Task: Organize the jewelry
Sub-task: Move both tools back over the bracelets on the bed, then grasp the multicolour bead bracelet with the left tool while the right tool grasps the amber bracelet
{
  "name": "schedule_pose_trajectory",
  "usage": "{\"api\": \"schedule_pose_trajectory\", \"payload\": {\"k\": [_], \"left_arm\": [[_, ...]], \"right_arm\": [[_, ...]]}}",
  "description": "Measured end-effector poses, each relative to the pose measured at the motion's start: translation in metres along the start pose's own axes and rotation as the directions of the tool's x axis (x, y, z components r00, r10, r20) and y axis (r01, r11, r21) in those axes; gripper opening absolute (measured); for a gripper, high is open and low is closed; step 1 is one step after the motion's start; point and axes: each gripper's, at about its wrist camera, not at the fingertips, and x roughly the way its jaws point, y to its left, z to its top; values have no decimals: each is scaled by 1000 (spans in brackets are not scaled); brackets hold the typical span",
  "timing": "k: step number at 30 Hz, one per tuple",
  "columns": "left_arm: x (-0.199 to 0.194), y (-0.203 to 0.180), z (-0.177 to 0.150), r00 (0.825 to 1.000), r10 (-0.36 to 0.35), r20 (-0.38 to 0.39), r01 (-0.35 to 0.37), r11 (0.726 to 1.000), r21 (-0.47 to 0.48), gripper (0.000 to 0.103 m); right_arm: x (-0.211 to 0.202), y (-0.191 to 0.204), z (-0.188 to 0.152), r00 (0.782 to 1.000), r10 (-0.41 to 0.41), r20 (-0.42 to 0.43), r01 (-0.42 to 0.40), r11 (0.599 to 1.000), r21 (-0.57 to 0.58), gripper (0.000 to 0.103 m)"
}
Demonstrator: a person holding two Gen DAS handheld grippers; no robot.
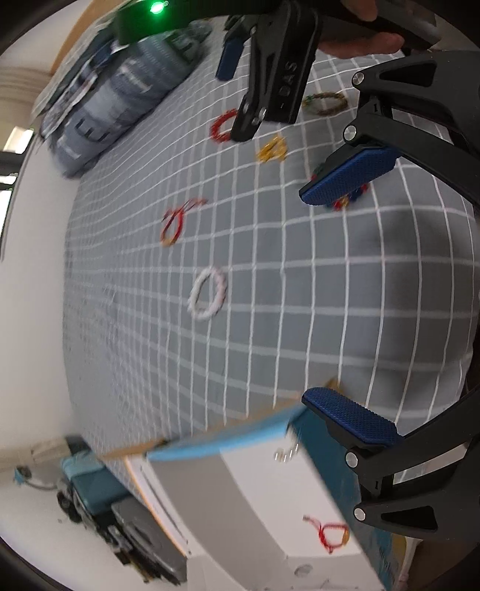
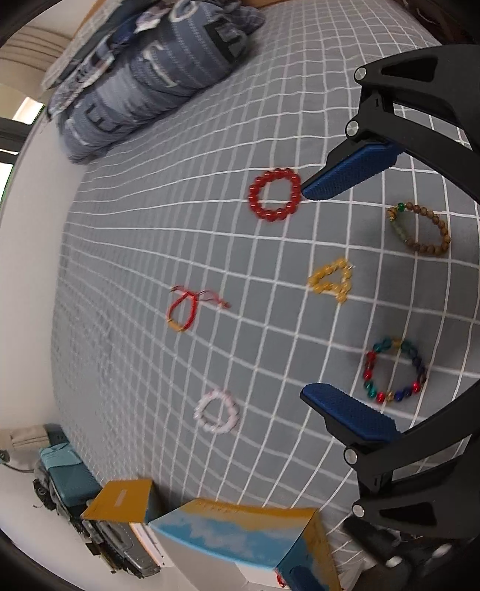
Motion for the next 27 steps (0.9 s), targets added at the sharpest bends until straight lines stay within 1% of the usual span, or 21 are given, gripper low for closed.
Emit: {"api": "schedule_pose_trajectory", "payload": {"k": [6, 9, 13, 19, 23, 27], "left_arm": [[28, -35, -17, 998, -24, -50, 27, 998, 50, 97], [43, -44, -23, 996, -41, -77, 45, 998, 52, 97], [61, -47, -29, 992, -63, -105, 67, 997, 39, 97], [87, -55, -34, 988, -70, -141, 76, 996, 38, 97], [101, -56, -37, 985, -68, -159, 75, 996, 42, 97], [107, -58, -41, 987, -46, -155, 56, 997, 58, 97]], "right_arm": [[24, -12, -14, 999, 23, -46, -21, 999, 26, 96], [36, -16, -20, 997, 34, -63, -32, 999, 34, 96], [51, -22, -25, 995, 57, -83, -52, 997, 63, 96], [77, -29, -31, 990, 101, -100, -89, 989, 115, 96], [90, -30, -35, 988, 105, -116, -91, 988, 122, 96], [102, -33, -37, 984, 109, -139, -91, 987, 132, 96]]}}
